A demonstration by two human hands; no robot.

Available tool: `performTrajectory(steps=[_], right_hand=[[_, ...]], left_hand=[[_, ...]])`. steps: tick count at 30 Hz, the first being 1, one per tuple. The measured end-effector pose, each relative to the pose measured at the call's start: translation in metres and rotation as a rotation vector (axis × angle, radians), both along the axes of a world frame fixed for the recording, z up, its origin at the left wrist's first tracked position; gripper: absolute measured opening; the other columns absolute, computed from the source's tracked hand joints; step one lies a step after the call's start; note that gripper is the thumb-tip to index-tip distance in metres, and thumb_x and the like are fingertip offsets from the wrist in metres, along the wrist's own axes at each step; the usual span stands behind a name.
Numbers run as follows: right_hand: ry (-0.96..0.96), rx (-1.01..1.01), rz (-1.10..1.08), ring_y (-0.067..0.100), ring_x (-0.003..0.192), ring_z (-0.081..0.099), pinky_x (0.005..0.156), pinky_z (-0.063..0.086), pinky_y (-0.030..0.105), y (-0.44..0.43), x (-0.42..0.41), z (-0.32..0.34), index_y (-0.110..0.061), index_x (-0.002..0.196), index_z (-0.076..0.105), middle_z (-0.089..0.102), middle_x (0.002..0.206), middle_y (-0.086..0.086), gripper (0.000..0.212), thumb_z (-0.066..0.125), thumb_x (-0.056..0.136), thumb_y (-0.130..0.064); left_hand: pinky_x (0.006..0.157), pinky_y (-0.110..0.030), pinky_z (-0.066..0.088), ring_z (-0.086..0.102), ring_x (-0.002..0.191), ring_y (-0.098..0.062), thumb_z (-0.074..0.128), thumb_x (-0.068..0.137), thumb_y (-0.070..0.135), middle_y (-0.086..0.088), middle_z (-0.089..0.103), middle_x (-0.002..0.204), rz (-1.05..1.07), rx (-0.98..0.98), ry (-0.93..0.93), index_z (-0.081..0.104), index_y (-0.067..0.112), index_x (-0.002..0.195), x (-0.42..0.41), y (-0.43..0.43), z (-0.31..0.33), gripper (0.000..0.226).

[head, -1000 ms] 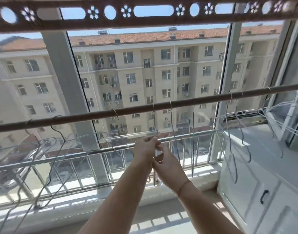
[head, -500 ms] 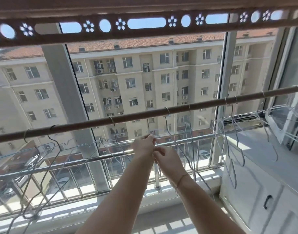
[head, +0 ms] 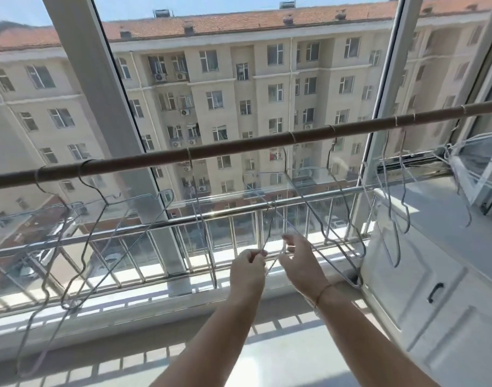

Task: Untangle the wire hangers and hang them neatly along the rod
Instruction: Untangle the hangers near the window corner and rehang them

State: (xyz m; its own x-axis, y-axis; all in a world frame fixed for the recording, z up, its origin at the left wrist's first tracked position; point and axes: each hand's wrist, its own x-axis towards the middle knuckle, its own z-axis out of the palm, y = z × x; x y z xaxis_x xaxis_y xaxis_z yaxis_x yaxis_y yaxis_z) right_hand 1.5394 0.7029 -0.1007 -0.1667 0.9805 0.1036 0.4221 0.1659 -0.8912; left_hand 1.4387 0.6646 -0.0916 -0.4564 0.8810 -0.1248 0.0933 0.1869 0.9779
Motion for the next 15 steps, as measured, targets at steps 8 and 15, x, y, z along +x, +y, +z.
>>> performTrajectory(steps=[8, 15], right_hand=[[-0.236, 0.048, 0.184, 0.013, 0.107, 0.056, 0.098, 0.040, 0.029, -0.003, 0.006, -0.009, -0.016, 0.107, 0.065, 0.065, 0.112, 0.000, 0.023, 0.056, 0.086, -0.014], [-0.080, -0.169, 0.215, 0.002, 0.059, 0.056, 0.058, 0.042, 0.011, -0.027, 0.023, -0.013, -0.011, 0.093, 0.067, 0.062, 0.067, -0.004, 0.017, 0.051, 0.090, -0.008]], left_hand=[[0.069, -0.027, 0.043, 0.057, 0.078, -0.020, 0.049, 0.094, 0.012, -0.007, 0.069, 0.087, -0.160, 0.018, 0.256, 0.064, 0.028, 0.078, -0.049, -0.023, -0.031, 0.027], [0.083, -0.023, 0.045, 0.061, 0.092, -0.012, 0.054, 0.091, 0.009, -0.001, 0.069, 0.094, -0.154, 0.123, 0.270, 0.067, 0.019, 0.087, -0.058, -0.022, -0.041, 0.017]])
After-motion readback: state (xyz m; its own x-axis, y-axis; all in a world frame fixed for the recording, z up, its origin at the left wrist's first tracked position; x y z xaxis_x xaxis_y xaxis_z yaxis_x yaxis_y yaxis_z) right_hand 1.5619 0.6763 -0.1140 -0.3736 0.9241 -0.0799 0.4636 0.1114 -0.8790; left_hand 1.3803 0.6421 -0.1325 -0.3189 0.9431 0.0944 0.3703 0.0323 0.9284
